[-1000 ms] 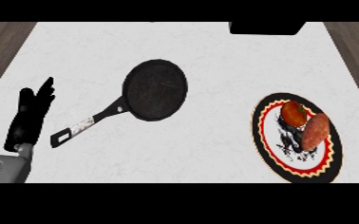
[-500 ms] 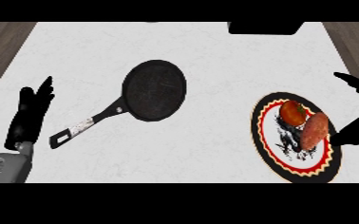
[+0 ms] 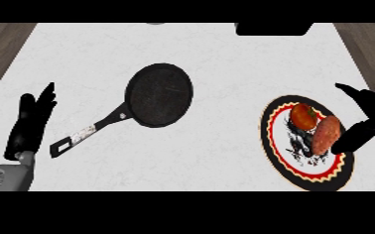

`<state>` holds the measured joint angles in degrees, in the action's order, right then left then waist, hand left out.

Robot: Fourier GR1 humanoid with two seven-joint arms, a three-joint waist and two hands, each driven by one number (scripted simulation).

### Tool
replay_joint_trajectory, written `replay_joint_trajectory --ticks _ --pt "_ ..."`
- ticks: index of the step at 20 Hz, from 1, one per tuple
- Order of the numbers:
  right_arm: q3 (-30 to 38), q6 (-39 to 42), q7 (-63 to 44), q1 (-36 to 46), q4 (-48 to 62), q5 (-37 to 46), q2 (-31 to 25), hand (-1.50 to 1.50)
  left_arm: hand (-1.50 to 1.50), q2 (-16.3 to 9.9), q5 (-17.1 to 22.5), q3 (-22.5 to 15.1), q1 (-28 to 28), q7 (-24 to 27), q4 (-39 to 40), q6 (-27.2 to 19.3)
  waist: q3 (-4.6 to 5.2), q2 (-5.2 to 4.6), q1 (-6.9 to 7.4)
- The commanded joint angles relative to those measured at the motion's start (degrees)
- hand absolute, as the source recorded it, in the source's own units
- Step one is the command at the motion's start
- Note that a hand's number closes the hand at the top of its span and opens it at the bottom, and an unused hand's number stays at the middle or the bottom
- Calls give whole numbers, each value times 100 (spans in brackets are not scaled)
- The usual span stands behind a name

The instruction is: Pick the sweet potato from the plate and place it in the pan

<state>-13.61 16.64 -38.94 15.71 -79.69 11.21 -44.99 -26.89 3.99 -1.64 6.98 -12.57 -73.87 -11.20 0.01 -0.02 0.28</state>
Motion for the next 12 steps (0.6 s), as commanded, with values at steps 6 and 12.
replay_joint_trajectory --ticks 6,12 --pt "352 619 161 157 391 787 626 -150 0 93 -209 465 102 21 140 400 0 -2 -13" --pt "722 628 594 72 667 1222 885 -150 0 541 -744 328 156 -82 77 67 -1 -1 -14"
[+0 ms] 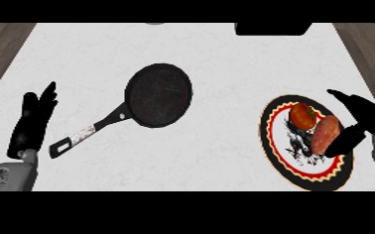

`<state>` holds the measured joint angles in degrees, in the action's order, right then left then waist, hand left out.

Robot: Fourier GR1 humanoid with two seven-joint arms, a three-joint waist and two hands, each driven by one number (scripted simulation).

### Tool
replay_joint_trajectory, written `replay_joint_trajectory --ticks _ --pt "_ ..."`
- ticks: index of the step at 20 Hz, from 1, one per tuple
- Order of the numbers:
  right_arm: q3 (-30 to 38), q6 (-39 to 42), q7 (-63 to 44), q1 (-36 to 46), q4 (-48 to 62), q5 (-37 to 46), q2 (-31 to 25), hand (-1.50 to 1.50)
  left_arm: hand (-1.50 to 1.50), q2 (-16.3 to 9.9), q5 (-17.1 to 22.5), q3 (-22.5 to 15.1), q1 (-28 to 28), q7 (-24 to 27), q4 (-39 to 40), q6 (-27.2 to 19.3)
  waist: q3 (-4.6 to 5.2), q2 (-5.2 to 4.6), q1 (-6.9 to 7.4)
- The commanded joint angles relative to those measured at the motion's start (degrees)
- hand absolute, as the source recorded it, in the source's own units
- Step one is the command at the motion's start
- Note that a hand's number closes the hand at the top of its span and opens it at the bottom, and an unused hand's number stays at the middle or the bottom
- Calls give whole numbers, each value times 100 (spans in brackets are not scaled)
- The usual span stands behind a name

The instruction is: Pick the sweet potato from the plate and place it in the pan

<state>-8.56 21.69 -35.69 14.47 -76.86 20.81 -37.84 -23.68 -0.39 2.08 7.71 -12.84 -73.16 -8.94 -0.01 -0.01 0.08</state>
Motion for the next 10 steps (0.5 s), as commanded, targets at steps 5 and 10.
replay_joint_trajectory --ticks 5,10 --pt "332 -176 701 -277 421 733 386 -150 0 52 -228 233 -383 -121 -486 233 0 5 4" --pt "421 236 128 2 251 866 795 -150 0 226 -338 386 -515 188 -438 322 2 5 4"
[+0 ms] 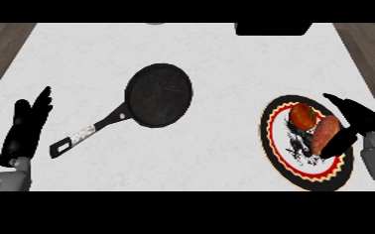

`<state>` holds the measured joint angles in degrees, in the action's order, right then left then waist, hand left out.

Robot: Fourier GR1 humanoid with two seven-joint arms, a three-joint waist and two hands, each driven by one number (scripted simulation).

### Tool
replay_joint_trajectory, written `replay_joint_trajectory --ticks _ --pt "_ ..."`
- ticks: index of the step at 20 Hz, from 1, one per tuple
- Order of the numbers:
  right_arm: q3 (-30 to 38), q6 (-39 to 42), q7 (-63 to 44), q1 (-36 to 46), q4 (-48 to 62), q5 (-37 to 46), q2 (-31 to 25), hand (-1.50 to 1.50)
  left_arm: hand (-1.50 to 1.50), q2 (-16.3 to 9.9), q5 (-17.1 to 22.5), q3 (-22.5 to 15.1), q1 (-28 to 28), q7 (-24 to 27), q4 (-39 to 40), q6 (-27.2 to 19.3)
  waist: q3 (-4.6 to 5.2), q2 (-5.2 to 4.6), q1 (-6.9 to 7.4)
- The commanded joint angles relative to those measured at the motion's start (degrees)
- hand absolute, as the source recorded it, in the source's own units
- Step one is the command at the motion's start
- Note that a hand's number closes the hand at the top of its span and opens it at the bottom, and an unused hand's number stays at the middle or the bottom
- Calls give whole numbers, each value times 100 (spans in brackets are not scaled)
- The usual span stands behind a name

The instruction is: Pick the sweet potato from the plate and place it in the pan

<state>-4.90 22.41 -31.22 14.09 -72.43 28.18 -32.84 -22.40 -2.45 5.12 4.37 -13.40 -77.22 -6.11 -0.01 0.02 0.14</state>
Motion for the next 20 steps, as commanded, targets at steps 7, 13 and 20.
replay_joint_trajectory --ticks 7,13,20 --pt "171 129 -18 298 694 688 517 -150 0 122 -151 308 312 40 274 287 1 -5 -2" --pt "1 -408 1013 -143 478 1300 79 150 0 176 -278 288 161 -161 -16 218 0 8 -15" --pt "288 -459 1099 218 831 1634 315 150 0 251 -270 476 -248 57 -141 462 1 3 8"
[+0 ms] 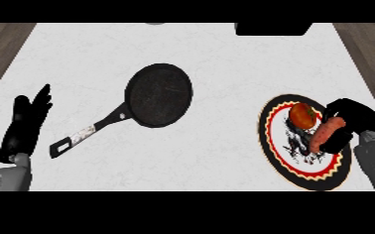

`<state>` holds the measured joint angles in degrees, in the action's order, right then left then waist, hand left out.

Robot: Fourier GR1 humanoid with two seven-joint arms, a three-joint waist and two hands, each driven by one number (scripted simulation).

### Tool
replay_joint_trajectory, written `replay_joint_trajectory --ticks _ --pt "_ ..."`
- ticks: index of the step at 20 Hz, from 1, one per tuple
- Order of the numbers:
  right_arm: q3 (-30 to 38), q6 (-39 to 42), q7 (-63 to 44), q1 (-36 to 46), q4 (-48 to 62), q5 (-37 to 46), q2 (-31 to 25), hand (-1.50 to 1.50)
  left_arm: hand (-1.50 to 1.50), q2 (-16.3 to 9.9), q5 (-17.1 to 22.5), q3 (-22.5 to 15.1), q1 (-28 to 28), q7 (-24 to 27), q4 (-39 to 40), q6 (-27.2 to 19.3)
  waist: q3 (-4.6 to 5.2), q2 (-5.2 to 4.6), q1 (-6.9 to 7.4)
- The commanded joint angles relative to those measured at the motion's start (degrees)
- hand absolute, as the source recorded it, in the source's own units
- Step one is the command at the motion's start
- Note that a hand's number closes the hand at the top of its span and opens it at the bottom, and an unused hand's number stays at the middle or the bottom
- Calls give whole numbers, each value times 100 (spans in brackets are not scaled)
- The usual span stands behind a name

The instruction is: Pick the sweet potato from the plate and place it in the pan

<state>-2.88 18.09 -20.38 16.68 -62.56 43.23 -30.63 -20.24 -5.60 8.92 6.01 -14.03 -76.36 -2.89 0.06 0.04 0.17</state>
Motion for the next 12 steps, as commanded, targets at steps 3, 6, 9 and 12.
replay_joint_trajectory --ticks 3,6,9,12 --pt "-104 -222 -774 -587 -1148 203 651 150 0 103 -64 96 118 -142 3 -66 -2 15 -75" --pt "-932 -760 -1862 -1218 -2104 769 1698 150 0 29 -73 114 -146 -149 -148 -80 19 118 -266" --pt "-1638 -1274 -2523 -1607 -2537 1414 2424 150 0 16 -12 160 -136 -169 -85 -39 25 158 -335" --pt "-2349 -1690 -3241 -2101 -3351 2187 2845 150 0 70 30 210 -293 30 -86 -60 24 148 -297"
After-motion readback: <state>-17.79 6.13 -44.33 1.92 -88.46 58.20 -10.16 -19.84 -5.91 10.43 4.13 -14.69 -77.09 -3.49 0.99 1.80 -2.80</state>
